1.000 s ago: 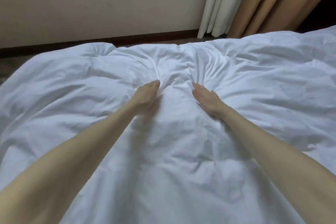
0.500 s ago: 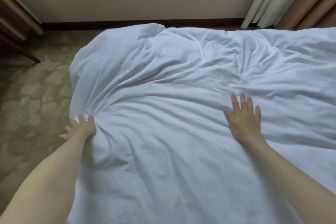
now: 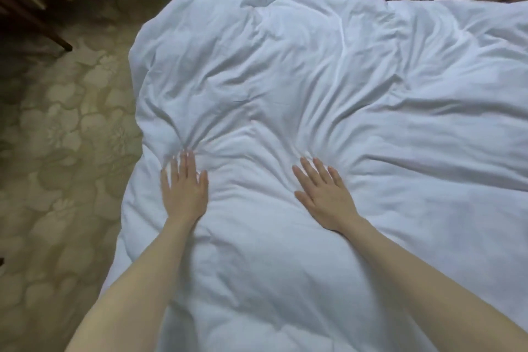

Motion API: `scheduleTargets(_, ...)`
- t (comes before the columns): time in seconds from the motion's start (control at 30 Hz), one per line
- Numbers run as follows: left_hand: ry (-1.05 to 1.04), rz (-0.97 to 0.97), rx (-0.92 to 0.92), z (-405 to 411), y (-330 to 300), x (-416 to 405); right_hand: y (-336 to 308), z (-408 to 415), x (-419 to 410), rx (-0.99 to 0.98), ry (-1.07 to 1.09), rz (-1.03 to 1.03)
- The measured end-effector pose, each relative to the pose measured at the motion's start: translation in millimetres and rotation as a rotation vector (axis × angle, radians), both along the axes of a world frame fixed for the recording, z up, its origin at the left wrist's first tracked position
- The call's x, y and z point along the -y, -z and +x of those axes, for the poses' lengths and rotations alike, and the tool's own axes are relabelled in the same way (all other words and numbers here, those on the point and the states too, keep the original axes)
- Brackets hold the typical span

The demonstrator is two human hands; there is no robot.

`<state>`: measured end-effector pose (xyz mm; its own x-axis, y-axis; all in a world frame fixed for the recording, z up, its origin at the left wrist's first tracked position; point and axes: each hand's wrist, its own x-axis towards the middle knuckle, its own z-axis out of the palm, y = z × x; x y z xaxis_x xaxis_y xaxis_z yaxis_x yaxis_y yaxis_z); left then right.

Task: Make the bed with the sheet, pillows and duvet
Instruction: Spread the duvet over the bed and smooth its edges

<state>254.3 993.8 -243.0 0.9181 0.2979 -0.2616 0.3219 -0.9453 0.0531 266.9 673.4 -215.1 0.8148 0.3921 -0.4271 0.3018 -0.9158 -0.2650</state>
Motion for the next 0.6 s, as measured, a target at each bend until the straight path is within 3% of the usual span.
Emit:
scheduleTargets(0.13,0.001,0.059,-0.094,-14,-33,-58,-40,-7,2,-0.107,0.161,0.286)
scheduleTargets(0.27,-0.013,-0.208,0.171,24,-79,14,-87,-10,-4,0.028,0.304,0.475)
scheduleTargets(0.37,0.041,-0.466,0.294,10,-112,97,-113,-21,-5,0.088,0.509,0.519)
scheduleTargets(0.43,-0.038,-0.604,0.302,-6,-133,133,-129,-33,0,0.135,0.585,0.528)
scheduleTargets(0.6,-0.158,-0.718,0.201,-60,-165,156,-171,-82,31,0.216,0.672,0.482)
